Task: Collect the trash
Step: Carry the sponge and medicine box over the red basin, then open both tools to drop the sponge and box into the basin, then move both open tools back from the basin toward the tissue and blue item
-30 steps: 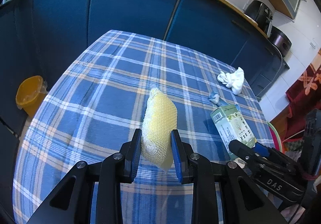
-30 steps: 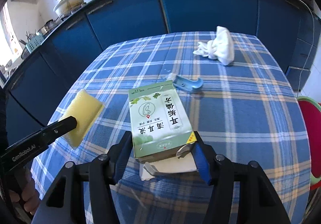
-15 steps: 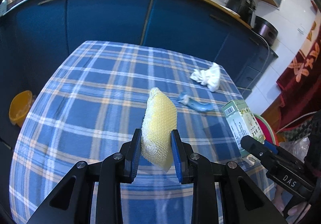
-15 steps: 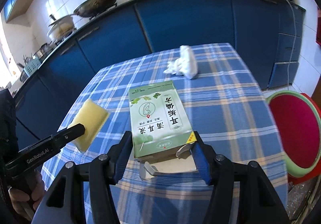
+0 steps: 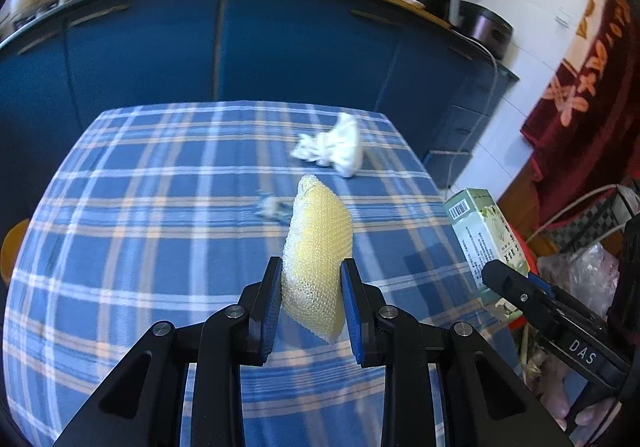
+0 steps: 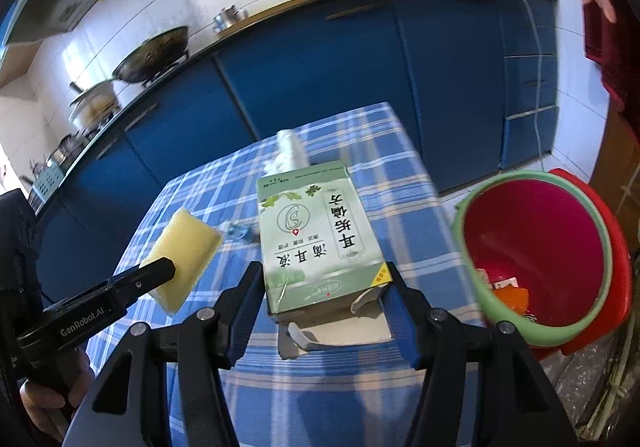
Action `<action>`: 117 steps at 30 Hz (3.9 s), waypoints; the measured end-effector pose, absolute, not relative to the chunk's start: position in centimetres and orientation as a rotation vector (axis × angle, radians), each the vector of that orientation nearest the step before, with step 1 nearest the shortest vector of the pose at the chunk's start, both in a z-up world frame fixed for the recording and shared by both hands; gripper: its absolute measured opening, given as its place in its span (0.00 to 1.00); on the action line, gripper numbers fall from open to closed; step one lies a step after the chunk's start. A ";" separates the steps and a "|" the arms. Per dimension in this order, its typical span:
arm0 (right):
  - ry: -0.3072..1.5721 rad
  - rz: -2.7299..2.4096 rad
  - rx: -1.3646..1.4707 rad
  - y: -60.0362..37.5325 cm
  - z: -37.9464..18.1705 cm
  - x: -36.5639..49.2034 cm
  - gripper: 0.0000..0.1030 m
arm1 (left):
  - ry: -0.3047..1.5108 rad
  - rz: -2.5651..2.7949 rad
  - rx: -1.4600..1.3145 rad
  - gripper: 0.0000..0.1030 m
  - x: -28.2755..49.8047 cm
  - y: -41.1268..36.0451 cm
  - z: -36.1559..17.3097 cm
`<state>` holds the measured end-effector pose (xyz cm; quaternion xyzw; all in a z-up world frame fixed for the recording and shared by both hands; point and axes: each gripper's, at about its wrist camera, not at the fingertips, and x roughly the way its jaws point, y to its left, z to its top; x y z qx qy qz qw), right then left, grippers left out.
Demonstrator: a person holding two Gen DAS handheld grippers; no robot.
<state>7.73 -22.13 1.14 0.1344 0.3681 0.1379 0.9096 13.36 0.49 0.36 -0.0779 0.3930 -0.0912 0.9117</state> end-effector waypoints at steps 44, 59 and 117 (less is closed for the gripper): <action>0.817 -0.157 0.427 -41.6 -5.3 9.6 0.60 | 0.948 -0.577 0.078 0.29 22.2 -25.1 -3.9; 0.832 -0.161 0.432 -42.0 -5.9 9.9 0.70 | 0.981 -0.574 0.074 0.47 22.8 -26.0 -4.8; 0.741 0.006 0.366 -31.2 -0.1 7.7 0.83 | 0.853 -0.249 -0.037 0.52 19.0 -5.6 0.6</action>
